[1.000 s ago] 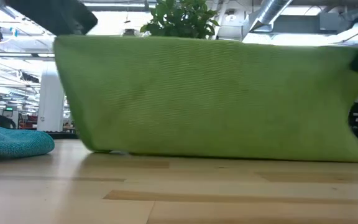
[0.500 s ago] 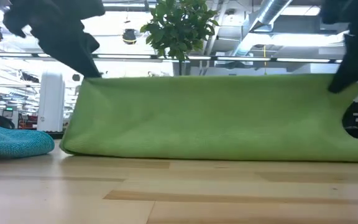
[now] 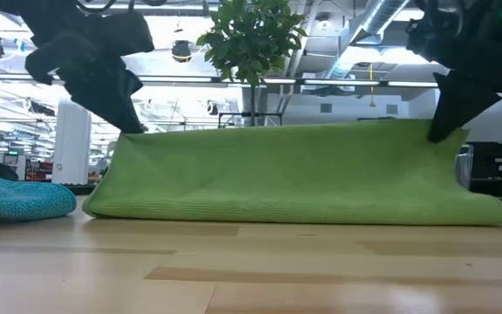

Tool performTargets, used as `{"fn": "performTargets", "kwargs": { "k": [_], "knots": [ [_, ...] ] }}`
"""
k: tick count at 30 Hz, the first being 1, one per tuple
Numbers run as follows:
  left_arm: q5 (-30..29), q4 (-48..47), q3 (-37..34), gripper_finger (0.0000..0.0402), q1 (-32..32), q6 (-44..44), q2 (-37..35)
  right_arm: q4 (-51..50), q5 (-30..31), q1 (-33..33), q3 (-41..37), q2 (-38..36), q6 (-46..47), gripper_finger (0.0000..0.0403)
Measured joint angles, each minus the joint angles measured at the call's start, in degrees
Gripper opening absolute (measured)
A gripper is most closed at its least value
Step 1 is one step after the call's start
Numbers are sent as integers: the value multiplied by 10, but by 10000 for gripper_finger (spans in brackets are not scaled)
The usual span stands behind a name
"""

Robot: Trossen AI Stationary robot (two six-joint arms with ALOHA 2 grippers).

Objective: Fold microfiber towels
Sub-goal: Fold the green microfiber towel

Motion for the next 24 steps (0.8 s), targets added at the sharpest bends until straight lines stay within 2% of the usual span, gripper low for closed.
{"fn": "performTargets", "kwargs": {
  "k": [3,7,12,15,21,24],
  "knots": [
    [-6,2,-2,24,0,24,0,-1,-13,-11,0,0,-1,39],
    [-14,17,-2,69,6,73,0,-6,-17,-15,0,0,4,57],
    [-9,16,-2,136,20,48,0,-10,-28,-23,0,0,5,83],
    [-33,15,-2,166,24,13,0,-26,-29,-33,0,0,-8,109],
    [-28,8,-2,177,27,-43,0,-26,-34,-69,0,0,-55,171],
    [-45,-43,-2,174,27,-64,0,-15,-32,-69,0,0,-55,197]
  ]
}}
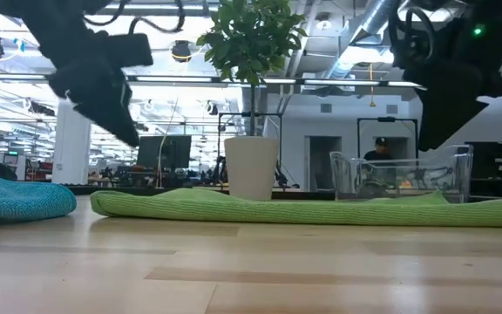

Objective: Fold microfiber towels
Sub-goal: Fold the green microfiber towel

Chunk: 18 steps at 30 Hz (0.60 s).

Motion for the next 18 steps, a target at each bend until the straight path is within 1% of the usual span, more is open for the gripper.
{"fn": "performTargets", "kwargs": {
  "k": [3,5,7,8,9,11,14,16,18],
  "knots": [
    [-5,-33,0,178,0,-46,0,34,1,14,0,0,-18,214],
    [19,-21,0,182,-2,-68,0,73,1,37,0,0,-54,221],
    [71,34,0,183,-14,-44,0,104,2,68,0,0,-81,225],
    [97,69,0,183,-24,-18,0,116,4,83,0,0,-91,225],
    [110,102,0,183,-35,8,0,123,9,99,0,0,-94,226],
    [105,158,0,183,-59,61,0,122,28,130,0,0,-93,226],
    [49,198,0,186,-89,126,2,106,35,164,0,0,-93,226],
    [38,208,1,190,-92,136,17,110,28,176,-10,-1,-104,226],
    [40,201,0,192,-90,106,34,106,6,177,-28,-1,-96,226]
  ]
}}
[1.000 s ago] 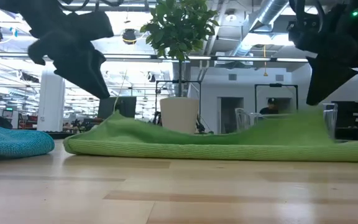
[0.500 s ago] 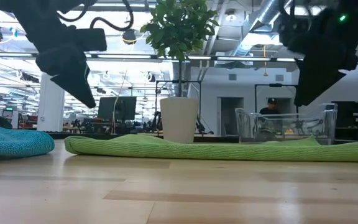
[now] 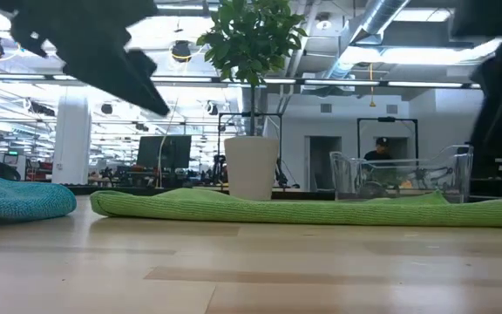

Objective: Fold microfiber towels
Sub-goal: Fold the green microfiber towel

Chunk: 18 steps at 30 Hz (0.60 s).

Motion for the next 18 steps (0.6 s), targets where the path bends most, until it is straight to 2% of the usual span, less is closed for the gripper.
{"fn": "performTargets", "kwargs": {
  "k": [4,7,11,14,18],
  "knots": [
    [4,4,0,192,0,-84,32,7,-3,9,-31,-16,88,226],
    [-6,1,0,192,0,-131,39,52,-5,19,-62,-34,149,226],
    [-17,-64,0,192,3,-252,23,87,-13,29,-109,-55,234,226],
    [-21,-113,0,192,1,-346,-5,127,-18,29,-131,-68,263,226],
    [-23,-130,0,192,-18,-413,-27,167,-20,29,-149,-70,268,226]
  ]
}}
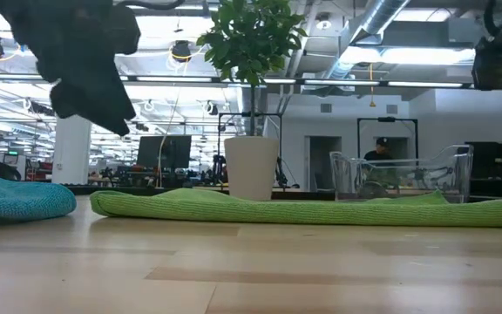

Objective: Fold microfiber towels
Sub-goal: Fold the green microfiber towel

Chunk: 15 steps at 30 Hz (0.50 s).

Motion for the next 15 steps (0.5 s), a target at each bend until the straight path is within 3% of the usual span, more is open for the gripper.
{"fn": "performTargets", "kwargs": {
  "k": [9,15],
  "knots": [
    [19,11,0,192,-34,-105,84,28,2,4,-21,8,39,226],
    [-8,24,0,192,-41,-167,114,54,3,3,-24,12,40,226]
  ]
}}
